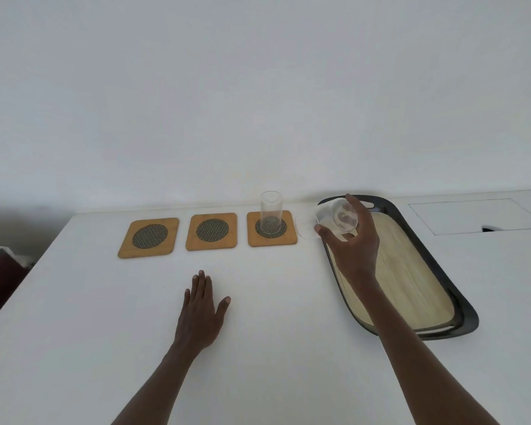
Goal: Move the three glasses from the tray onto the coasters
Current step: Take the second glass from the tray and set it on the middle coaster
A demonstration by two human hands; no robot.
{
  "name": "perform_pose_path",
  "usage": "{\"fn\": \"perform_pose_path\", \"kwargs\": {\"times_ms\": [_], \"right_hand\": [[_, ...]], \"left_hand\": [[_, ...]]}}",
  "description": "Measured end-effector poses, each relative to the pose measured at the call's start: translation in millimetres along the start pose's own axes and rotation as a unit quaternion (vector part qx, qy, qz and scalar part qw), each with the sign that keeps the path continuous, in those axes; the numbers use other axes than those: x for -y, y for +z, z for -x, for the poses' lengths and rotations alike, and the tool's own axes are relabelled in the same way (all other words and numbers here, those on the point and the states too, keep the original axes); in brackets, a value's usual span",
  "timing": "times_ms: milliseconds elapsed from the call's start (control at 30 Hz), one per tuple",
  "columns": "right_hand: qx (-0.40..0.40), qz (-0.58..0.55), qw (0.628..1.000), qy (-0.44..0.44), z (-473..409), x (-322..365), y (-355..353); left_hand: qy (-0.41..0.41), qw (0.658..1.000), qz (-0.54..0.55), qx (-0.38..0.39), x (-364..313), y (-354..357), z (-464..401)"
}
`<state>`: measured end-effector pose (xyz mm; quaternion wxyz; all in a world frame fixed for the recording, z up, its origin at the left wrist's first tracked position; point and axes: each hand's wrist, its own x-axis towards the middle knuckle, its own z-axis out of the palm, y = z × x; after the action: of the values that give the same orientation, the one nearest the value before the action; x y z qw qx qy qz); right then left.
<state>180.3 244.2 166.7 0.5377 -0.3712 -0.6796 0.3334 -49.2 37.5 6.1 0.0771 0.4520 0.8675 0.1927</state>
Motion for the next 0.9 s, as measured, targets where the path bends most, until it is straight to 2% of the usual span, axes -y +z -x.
{"fn": "perform_pose_path", "kwargs": {"times_ms": [367,900], "right_hand": [[0.079,-0.023,0.997,0.005,1.4,30.0,78.7],[0.216,0.052,0.974,-0.03,-7.6,10.1,206.3]], "left_hand": [[-0.024,1.0,-0.015,-0.005,46.8,-11.8,-9.7],[-0.042,0.997,-0.043,-0.039,49.9,-5.4,-10.3]]}}
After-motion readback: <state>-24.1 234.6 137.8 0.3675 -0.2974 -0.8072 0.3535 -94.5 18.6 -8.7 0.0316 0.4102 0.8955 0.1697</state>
